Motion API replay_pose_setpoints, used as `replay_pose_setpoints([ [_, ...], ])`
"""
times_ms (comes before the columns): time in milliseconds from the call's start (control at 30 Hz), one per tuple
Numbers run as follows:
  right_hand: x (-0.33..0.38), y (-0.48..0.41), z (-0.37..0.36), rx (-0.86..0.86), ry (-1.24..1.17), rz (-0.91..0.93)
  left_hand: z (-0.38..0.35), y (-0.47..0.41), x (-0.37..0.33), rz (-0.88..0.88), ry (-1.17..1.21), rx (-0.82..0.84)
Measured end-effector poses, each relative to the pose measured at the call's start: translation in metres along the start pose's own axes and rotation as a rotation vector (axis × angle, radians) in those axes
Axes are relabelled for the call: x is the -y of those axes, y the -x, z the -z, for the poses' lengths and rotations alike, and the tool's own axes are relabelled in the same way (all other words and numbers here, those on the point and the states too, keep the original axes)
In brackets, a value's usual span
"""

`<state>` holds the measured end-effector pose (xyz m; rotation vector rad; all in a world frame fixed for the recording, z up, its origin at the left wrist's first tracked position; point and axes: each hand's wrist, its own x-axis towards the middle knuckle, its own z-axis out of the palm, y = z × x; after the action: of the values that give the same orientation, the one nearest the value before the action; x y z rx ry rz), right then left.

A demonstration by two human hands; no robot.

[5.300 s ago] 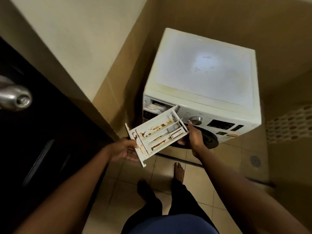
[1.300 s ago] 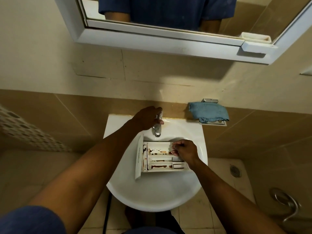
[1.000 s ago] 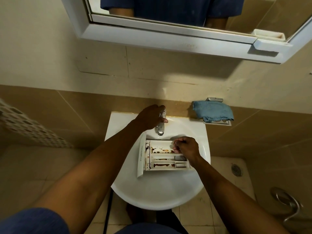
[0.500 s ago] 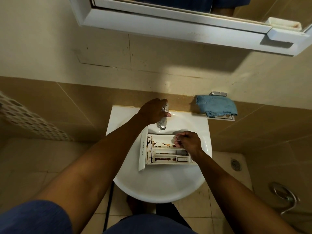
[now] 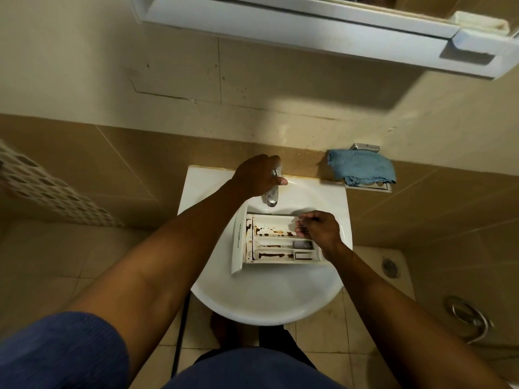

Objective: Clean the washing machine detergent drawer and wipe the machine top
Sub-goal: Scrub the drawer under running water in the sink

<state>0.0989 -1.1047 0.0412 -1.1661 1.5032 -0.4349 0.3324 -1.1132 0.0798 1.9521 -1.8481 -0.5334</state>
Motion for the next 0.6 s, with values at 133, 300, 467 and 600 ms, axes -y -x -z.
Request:
replay_pose_setpoints([
  [133,0.0,-0.003,-0.002,-0.012,0.048,0.009,0.001,0.001,-0.001,0.002,-0.001,0.001],
  [300,0.004,-0.002,-0.007,-0.004,0.047,0.021,0.001,0.002,-0.003,0.022,-0.005,0.018],
  [467,0.006,-0.002,-0.011,-0.002,0.022,0.009,0.002,0.008,-0.003,0.036,0.065,0.031],
  [600,0.016,-0.007,-0.02,0.031,-0.1,-0.04,-0.01,0.034,0.012,0.194,0.221,-0.058],
])
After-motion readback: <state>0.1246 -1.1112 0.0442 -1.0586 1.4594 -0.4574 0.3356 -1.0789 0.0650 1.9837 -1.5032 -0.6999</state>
